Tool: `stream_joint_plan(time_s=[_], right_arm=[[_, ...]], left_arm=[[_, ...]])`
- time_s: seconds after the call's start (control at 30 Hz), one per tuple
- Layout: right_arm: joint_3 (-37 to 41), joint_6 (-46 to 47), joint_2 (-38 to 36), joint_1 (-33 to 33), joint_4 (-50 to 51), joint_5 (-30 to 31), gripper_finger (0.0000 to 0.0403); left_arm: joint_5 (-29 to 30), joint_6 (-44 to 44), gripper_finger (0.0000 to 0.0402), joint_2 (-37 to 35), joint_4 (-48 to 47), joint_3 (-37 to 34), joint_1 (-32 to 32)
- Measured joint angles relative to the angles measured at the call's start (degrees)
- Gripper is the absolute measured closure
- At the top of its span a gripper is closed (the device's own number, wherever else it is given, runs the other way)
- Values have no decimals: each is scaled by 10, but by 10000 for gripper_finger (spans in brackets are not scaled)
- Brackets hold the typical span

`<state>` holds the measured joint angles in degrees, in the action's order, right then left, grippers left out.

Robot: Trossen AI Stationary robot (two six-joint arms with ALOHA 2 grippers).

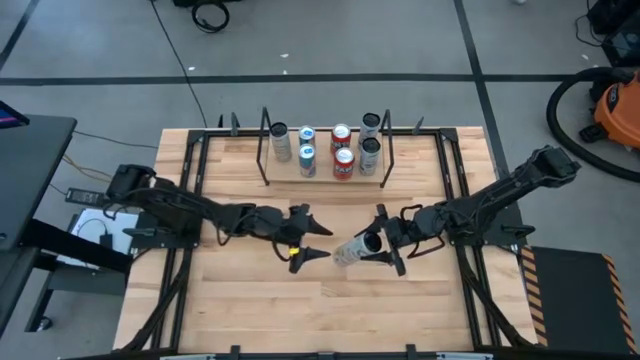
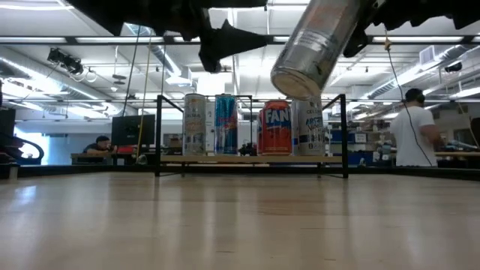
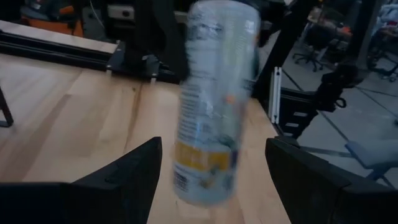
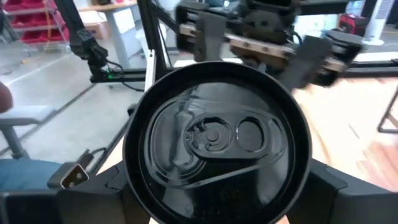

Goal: Place canned beverage on shelf
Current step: Put the white yellow soda can on the shelf aligned with the other white yellow soda can

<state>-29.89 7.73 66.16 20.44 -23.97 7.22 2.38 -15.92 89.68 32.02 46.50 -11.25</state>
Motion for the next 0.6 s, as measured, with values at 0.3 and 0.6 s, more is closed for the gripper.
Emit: stream_joint_plan(time_s=[0.3, 0.6], right_arm=[[0, 15, 62, -52, -76, -59, 126], [-64, 22, 151, -76, -85, -103, 126]], left_arm=[[-73, 1, 115, 5, 13, 0, 37], [-120, 21, 115, 5, -8, 0, 61]])
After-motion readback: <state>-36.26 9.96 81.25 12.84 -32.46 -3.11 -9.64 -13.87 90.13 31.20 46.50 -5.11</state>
